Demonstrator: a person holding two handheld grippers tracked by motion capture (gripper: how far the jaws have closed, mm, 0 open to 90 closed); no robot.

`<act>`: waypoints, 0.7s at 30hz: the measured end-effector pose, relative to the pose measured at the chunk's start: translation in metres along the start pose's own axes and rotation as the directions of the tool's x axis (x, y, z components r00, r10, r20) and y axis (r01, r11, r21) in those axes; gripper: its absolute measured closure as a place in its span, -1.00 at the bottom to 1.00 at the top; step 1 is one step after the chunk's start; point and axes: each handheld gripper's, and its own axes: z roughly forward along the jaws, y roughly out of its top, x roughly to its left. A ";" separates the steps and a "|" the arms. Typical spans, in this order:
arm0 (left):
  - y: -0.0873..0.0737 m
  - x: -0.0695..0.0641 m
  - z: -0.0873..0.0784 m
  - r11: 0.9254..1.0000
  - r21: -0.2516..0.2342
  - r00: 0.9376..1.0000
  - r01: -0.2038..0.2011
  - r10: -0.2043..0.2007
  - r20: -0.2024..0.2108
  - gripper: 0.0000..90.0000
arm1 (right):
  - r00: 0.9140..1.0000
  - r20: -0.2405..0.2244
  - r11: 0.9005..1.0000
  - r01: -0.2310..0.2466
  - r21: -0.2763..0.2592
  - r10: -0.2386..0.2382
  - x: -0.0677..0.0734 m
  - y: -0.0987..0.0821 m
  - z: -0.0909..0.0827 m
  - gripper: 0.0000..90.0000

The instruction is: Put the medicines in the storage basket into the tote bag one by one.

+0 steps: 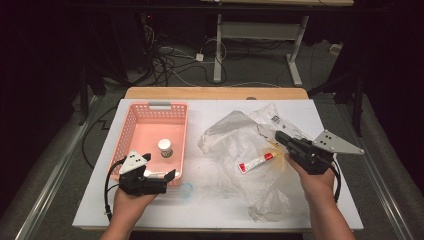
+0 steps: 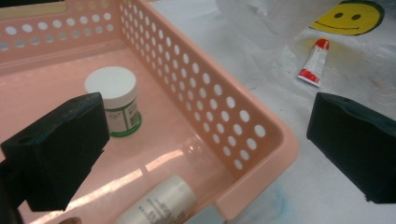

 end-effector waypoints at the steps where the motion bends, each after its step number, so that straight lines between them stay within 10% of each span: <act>1: 0.000 0.002 -0.001 1.000 -0.001 1.000 0.005 -0.005 -0.004 -1.00 | 1.000 -0.002 1.000 0.006 0.005 -0.006 0.000 0.000 0.000 1.00; 21: 0.018 0.001 0.001 0.999 -0.046 1.000 -0.012 0.013 0.010 -1.00 | 1.000 -0.003 1.000 0.016 0.003 -0.016 0.001 0.002 -0.001 1.00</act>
